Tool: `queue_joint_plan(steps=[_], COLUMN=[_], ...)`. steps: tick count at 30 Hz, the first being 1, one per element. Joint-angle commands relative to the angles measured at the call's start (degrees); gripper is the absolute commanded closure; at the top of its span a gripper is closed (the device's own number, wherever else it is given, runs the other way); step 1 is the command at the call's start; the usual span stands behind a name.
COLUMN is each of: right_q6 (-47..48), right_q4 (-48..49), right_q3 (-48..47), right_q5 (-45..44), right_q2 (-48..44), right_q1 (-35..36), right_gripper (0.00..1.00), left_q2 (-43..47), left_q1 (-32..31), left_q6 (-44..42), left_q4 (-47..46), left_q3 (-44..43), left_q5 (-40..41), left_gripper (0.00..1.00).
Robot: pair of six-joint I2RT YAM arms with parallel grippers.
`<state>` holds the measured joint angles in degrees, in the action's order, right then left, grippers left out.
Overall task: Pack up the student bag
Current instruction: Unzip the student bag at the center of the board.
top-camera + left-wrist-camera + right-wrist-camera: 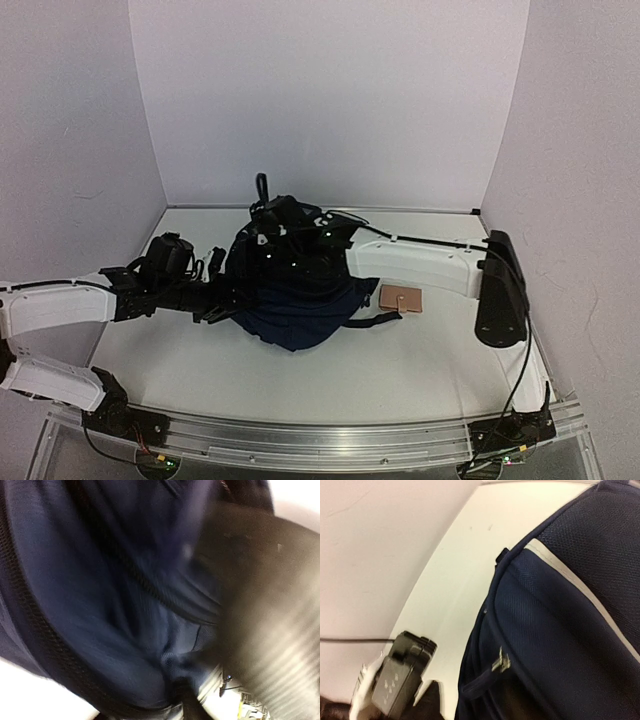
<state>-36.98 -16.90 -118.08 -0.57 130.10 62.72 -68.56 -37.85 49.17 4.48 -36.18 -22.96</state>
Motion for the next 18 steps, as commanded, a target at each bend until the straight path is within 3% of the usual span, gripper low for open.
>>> queue_joint_plan(steps=[1,4,9,13,18], right_q6=[5.21,7.46,8.26,11.76,15.65], right_q4=[3.09,2.60,-0.86,-2.10,-1.81], right_q3=[11.01,19.61,31.85,39.97,48.77], right_q5=[1.71,1.01,0.91,2.21,10.37], right_q2=[-19.79,-28.61,-39.57,-44.24,-42.99], right_q1=[-0.06,-0.57,-7.26,-15.33,-27.70], right_gripper=[0.34,0.17,0.06,0.02,0.02], left_q2=[8.80,11.12,6.91,0.15,-5.72], left_q1=[-0.87,-0.17,0.01,-0.22,-3.07], left_q6=[-3.72,-7.11,-18.77,-32.21,-47.00], left_q4=[5.67,12.02,25.95,32.00,34.84], left_q3=[-2.34,-4.88,-15.99,-25.74,-34.08], left_q5=[3.92,6.30,10.77,9.95,8.74], left_gripper=[0.41,0.27,0.14,0.14,0.20])
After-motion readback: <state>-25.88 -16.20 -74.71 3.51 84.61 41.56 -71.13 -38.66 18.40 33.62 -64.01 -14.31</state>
